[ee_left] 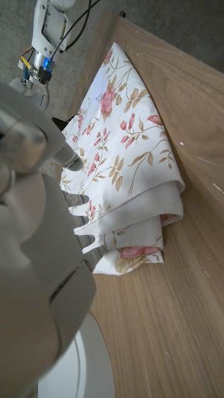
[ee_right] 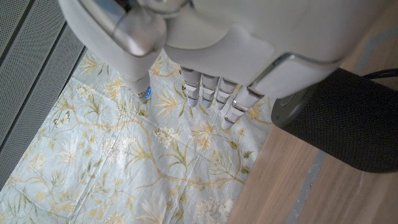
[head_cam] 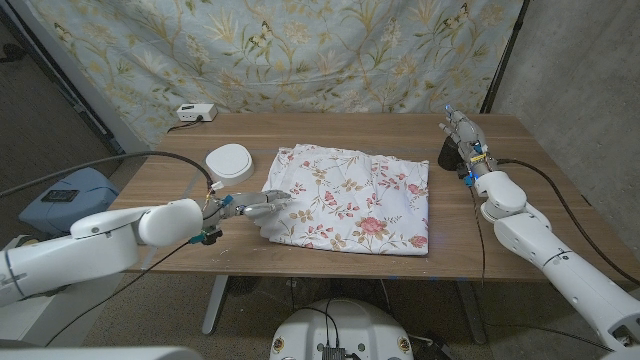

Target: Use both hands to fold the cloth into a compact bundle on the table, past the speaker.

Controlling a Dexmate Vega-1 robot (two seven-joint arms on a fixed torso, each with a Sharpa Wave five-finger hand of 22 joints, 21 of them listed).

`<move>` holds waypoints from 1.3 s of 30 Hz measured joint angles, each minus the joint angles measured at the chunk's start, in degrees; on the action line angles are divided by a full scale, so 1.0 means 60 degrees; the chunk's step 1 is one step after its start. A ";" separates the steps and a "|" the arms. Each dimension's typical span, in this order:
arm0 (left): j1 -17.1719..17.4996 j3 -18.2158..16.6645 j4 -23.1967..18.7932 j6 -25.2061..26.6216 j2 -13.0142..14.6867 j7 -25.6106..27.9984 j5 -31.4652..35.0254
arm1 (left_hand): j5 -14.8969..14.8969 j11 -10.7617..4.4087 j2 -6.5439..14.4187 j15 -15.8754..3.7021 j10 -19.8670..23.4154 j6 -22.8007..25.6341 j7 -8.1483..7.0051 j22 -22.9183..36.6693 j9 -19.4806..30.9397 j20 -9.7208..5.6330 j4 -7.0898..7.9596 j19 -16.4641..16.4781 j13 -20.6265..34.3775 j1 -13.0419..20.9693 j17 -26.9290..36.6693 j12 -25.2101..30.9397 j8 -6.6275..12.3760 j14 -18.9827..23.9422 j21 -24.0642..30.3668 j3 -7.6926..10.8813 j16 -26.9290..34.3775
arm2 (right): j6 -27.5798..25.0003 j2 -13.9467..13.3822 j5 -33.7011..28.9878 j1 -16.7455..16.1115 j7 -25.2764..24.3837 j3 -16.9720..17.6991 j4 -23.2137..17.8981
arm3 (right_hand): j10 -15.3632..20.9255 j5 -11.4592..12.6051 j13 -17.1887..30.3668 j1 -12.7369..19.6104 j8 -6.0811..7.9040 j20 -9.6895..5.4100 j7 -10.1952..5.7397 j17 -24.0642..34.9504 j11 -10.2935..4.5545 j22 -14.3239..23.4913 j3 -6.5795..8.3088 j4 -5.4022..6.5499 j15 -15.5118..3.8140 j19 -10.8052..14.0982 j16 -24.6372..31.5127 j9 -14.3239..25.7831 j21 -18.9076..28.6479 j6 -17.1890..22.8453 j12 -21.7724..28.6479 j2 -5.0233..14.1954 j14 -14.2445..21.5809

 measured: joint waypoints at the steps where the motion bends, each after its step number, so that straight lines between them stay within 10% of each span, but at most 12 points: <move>1: -0.0048 0.0051 -0.0017 0.0014 0.0025 -0.0026 0.0018 | 0.0000 -0.0009 0.0010 0.0000 0.0009 0.0063 -0.0006 0.0000 0.0000 0.0000 0.0000 0.0000 0.0000 -0.0017 0.0000 0.0000 0.0026 0.0000 0.0000 0.0000 0.0000 | 0.0000 -0.0004 -0.0002 -0.0005 -0.0003 0.0003 -0.0006 | 0.0000 0.0000 0.0000 0.0000 0.0000 -0.0011 0.0004 0.0000 0.0000 0.0000 0.0000 0.0000 0.0000 -0.0012 0.0000 0.0000 0.0000 -0.0038 0.0000 0.0000 0.0000; 39: -0.1413 0.1236 -0.0198 0.0826 -0.0094 -0.1512 0.0888 | 0.0000 -0.0155 0.0012 0.0031 0.0944 0.0891 0.0011 0.0008 -0.0003 -0.0086 -0.0002 0.0090 0.0002 -0.0521 0.0018 0.0284 0.0179 0.0035 0.0147 0.0001 0.0222 | -0.1248 -0.1124 -0.0393 -0.0736 -0.0401 0.0447 -0.1674 | -0.0051 0.0000 0.0000 -0.0038 0.0068 -0.0028 0.0040 -0.0007 0.0222 0.0000 0.0028 -0.0034 0.0324 -0.0266 0.0000 0.0000 -0.0046 -0.0060 0.0043 -0.0039 -0.0152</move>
